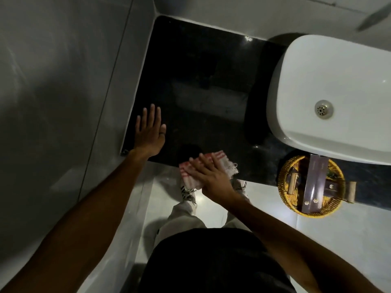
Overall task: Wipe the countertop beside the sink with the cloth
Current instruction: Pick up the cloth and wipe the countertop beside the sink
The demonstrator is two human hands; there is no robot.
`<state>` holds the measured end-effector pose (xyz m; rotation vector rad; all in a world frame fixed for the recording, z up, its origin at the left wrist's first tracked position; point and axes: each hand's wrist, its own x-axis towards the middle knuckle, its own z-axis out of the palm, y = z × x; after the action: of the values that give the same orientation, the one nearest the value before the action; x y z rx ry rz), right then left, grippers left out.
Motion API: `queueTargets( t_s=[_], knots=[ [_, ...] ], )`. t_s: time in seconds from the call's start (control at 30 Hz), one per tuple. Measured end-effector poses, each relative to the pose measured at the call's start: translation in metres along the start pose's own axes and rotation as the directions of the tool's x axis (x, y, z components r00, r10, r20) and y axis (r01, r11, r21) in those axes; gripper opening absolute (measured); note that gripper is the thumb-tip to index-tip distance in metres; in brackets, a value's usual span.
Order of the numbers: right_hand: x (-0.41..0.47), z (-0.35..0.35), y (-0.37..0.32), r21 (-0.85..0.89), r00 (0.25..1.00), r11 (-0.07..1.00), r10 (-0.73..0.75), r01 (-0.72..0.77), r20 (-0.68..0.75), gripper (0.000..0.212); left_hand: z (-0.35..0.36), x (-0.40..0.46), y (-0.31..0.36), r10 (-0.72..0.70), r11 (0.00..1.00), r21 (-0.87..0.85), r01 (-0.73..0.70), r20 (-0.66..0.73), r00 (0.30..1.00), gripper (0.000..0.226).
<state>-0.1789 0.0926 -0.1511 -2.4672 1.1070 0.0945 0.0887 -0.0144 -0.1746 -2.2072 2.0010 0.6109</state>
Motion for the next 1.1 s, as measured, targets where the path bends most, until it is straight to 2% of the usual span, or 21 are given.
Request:
queueTargets(
  t_s=[0.07, 0.1, 0.17, 0.2, 0.23, 0.27, 0.3, 0.33, 0.37, 0.4, 0.43, 0.5, 0.57, 0.63, 0.7, 0.8, 0.87, 0.9, 0.97, 1.03, 1.1],
  knots=[
    [-0.008, -0.016, -0.002, 0.224, 0.996, 0.973, 0.033, -0.052, 0.087, 0.067, 0.0, 0.002, -0.001, -0.001, 1.0, 0.0, 0.001, 0.009, 1.0, 0.062],
    [-0.008, -0.028, -0.004, 0.416, 0.992, 0.904, 0.063, -0.101, 0.106, 0.06, -0.002, 0.003, -0.001, -0.002, 1.0, -0.001, 0.002, 0.024, 1.0, 0.062],
    [0.001, -0.055, -0.011, 0.767, 0.981, 0.631, 0.195, -0.121, -0.006, 0.043, -0.01, 0.003, 0.003, -0.006, 0.998, -0.059, 0.008, 0.041, 0.999, 0.065],
    [0.008, -0.071, -0.017, 0.883, 0.941, 0.459, 0.332, -0.101, -0.065, 0.034, -0.016, 0.001, 0.011, 0.002, 0.99, -0.138, 0.002, 0.026, 1.0, 0.066],
    [0.019, -0.087, -0.021, 0.957, 0.875, 0.272, 0.483, -0.098, -0.048, 0.027, -0.021, -0.003, 0.023, 0.014, 0.961, -0.275, -0.013, -0.001, 1.0, 0.067],
    [0.032, -0.101, -0.022, 0.991, 0.792, 0.092, 0.61, -0.097, 0.021, 0.023, -0.026, -0.008, 0.039, 0.017, 0.881, -0.473, -0.02, -0.01, 1.0, 0.065],
    [0.046, -0.113, -0.018, 0.994, 0.716, -0.07, 0.69, -0.079, 0.105, 0.021, -0.03, -0.015, 0.055, 0.014, 0.714, -0.7, 0.024, 0.048, 0.999, 0.061],
    [0.061, -0.123, -0.01, 0.977, 0.66, -0.211, 0.728, -0.039, 0.184, 0.019, -0.037, -0.02, 0.07, 0.043, 0.476, -0.87, 0.128, 0.168, 0.985, 0.057],
    [0.077, -0.132, 0.001, 0.938, 0.619, -0.345, 0.742, 0.024, 0.257, 0.018, -0.045, -0.021, 0.083, 0.124, 0.247, -0.931, 0.268, 0.304, 0.944, 0.059],
    [0.092, -0.14, 0.013, 0.89, 0.581, -0.447, 0.75, 0.09, 0.317, 0.017, -0.054, -0.018, 0.092, 0.212, 0.072, -0.906, 0.416, 0.422, 0.882, 0.067],
    [0.106, -0.148, 0.026, 0.853, 0.543, -0.504, 0.758, 0.137, 0.361, 0.019, -0.064, -0.01, 0.098, 0.273, -0.02, -0.859, 0.512, 0.488, 0.829, 0.072],
    [0.129, -0.161, 0.051, 0.836, 0.467, -0.531, 0.78, 0.14, 0.417, 0.026, -0.084, 0.018, 0.105, 0.247, -0.072, -0.844, 0.531, 0.501, 0.83, 0.057],
    [0.148, -0.166, 0.074, 0.85, 0.442, -0.518, 0.788, 0.096, 0.43, 0.029, -0.102, 0.055, 0.112, 0.048, -0.027, -0.893, 0.449, 0.448, 0.893, 0.036],
    [0.161, -0.169, 0.094, 0.895, 0.472, -0.445, 0.797, 0.039, 0.376, 0.025, -0.115, 0.09, 0.113, -0.095, 0.117, -0.925, 0.36, 0.351, 0.932, 0.033],
    [0.172, -0.167, 0.112, 0.928, 0.498, -0.37, 0.799, -0.032, 0.336, 0.028, -0.125, 0.12, 0.115, -0.121, 0.262, -0.924, 0.279, 0.256, 0.959, 0.032],
    [0.179, -0.16, 0.119, 0.948, 0.517, -0.291, 0.796, -0.13, 0.315, 0.026, -0.121, 0.136, 0.103, -0.162, 0.367, -0.892, 0.264, 0.218, 0.962, 0.042],
    [0.171, -0.159, 0.127, 0.962, 0.506, -0.165, 0.824, -0.217, 0.255, 0.026, -0.116, 0.123, 0.11, -0.194, 0.499, -0.829, 0.252, 0.177, 0.965, 0.048],
    [0.162, -0.162, 0.125, 0.955, 0.499, -0.06, 0.843, -0.289, 0.204, 0.027, -0.113, 0.11, 0.112, -0.216, 0.579, -0.784, 0.224, 0.118, 0.969, 0.049],
    [0.144, -0.171, 0.113, 0.869, 0.534, 0.248, 0.845, -0.427, 0.021, 0.039, -0.109, 0.078, 0.114, -0.233, 0.729, -0.675, 0.118, -0.082, 0.969, 0.046],
    [0.088, -0.181, 0.101, 0.703, 0.606, 0.579, 0.751, -0.414, -0.262, 0.051, -0.102, 0.023, 0.143, -0.077, 0.853, -0.51, -0.108, -0.328, 0.941, 0.045],
    [0.019, -0.176, 0.089, 0.437, 0.661, 0.833, 0.542, -0.34, -0.519, 0.045, -0.084, -0.034, 0.181, 0.139, 0.89, -0.313, -0.332, -0.506, 0.851, 0.045]
  ],
)
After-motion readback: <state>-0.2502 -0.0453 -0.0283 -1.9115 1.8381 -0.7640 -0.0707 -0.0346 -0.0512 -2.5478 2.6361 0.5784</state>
